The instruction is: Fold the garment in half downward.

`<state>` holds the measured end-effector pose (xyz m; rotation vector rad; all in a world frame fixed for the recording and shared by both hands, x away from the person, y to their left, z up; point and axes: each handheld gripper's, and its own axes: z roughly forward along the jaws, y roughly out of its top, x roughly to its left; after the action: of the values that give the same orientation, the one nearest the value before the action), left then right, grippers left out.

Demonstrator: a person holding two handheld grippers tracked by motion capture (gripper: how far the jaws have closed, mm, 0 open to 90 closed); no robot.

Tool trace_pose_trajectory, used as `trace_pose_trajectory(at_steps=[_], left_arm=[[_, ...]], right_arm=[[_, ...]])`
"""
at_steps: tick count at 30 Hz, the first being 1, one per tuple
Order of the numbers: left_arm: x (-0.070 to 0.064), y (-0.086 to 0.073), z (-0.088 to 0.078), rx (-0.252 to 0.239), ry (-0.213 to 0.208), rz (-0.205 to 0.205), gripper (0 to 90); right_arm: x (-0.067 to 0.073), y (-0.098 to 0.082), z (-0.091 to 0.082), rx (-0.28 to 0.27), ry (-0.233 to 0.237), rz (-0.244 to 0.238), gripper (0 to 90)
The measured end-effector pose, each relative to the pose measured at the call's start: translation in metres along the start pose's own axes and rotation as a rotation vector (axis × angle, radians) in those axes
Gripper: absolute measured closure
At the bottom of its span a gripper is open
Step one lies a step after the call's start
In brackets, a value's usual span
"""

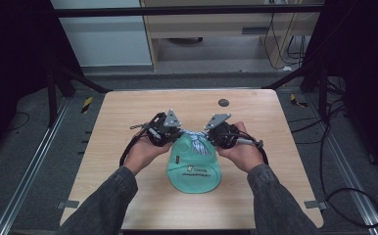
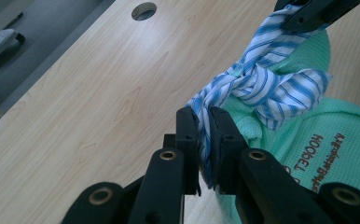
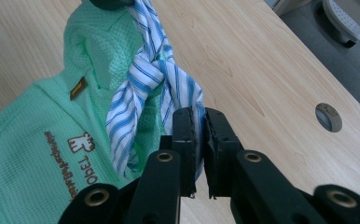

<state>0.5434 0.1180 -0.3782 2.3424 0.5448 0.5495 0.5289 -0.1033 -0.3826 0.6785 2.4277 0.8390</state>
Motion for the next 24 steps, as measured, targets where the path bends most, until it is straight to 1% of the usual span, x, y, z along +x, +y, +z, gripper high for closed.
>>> trace_pose_trajectory(at_steps=[4,6,11,14,17,20,24], left_arm=[[-0.003,-0.003,0.002,0.005,-0.005,-0.002,83.2],[-0.001,-0.002,0.006,0.006,-0.007,-0.008,83.2],[0.007,0.006,0.012,0.010,-0.008,-0.013,83.2],[0.013,0.015,0.016,0.012,-0.006,-0.013,83.2],[0.017,0.022,0.017,0.009,-0.005,-0.012,83.2],[0.015,0.025,0.017,0.013,-0.006,-0.001,83.1],[0.008,0.020,0.015,0.014,0.004,0.016,82.8]], right_arm=[[0.005,-0.004,-0.001,-0.001,0.002,-0.004,83.7],[0.006,-0.005,0.000,0.005,0.003,-0.001,83.7],[0.001,-0.003,-0.001,-0.001,-0.012,0.014,83.8],[-0.006,0.000,-0.004,0.004,-0.028,0.017,83.8],[-0.013,0.001,-0.006,-0.005,-0.041,0.029,83.8],[-0.017,-0.002,-0.005,-0.007,-0.041,0.041,83.7],[-0.012,-0.006,-0.003,-0.010,-0.037,0.038,83.7]])
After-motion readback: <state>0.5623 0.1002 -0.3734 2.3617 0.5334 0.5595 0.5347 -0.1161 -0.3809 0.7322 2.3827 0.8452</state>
